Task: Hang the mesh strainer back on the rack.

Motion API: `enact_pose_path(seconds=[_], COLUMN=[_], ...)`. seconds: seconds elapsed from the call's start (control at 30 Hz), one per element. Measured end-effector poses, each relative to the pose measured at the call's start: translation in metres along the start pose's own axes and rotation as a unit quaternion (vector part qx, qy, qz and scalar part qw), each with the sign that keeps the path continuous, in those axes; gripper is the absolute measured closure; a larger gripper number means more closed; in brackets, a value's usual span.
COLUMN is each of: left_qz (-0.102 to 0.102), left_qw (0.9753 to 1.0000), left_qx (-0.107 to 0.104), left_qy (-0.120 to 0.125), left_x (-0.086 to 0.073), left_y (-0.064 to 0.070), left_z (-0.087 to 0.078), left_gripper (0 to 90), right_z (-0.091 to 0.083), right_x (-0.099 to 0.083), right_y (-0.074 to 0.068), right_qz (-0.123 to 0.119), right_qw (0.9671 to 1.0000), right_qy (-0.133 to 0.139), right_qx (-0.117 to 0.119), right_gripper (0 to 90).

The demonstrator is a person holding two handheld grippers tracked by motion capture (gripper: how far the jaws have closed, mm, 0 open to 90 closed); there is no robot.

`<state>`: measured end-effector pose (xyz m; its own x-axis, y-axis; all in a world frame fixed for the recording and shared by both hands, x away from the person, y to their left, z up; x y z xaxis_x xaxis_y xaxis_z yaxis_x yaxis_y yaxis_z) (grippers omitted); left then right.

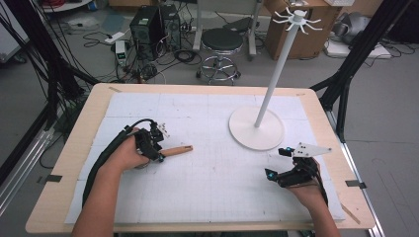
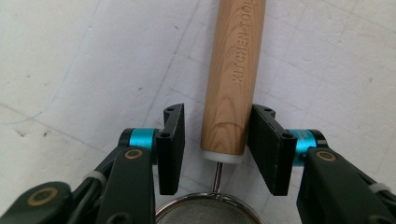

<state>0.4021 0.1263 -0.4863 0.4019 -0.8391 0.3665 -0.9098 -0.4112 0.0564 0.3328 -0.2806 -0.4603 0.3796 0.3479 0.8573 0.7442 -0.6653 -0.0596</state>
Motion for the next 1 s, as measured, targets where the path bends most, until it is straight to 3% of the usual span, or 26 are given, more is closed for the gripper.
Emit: enact_pose_path(seconds=[0.23, 0.37, 0.5, 0.8, 1.0], left_qz=[0.002, 0.016, 0.015, 0.004, 0.0], left_qw=[1.0, 0.9997, 0.9996, 0.9981, 0.993], left_qx=[0.0, 0.014, 0.023, 0.009, -0.011], left_qy=[-0.004, -0.011, -0.007, 0.061, 0.117], left_x=[0.002, 0.003, 0.002, 0.012, 0.021], left_y=[0.003, 0.007, 0.009, 0.019, 0.026], left_z=[0.001, 0.001, 0.0, -0.012, -0.028], left_gripper=[64.4, 68.1, 68.9, 68.9, 69.0], right_z=[0.001, 0.002, 0.001, 0.0, -0.001], right_x=[0.0, 0.0, 0.0, 0.001, 0.001], right_y=[0.0, -0.001, 0.0, 0.0, 0.0], right_qz=[0.0, -0.002, -0.003, -0.002, -0.001], right_qw=[1.0, 1.0, 1.0, 1.0, 1.0], right_qy=[-0.002, -0.004, 0.0, 0.002, 0.005], right_qx=[-0.001, 0.0, -0.001, -0.001, -0.001], right_gripper=[0.5, 0.5, 0.5, 0.5, 0.5])
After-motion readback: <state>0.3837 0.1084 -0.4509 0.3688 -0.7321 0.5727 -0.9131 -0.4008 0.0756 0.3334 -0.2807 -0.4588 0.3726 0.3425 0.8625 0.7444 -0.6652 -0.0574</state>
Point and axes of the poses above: each handheld gripper's, and its own axes: z roughly forward along the jaws, x roughly out of its top, y roughly to its right, the point moved 7 cm from there along z, roughly forward along the jaws, and after that the axes turned 3 degrees about -x, right-handed, at the moved point
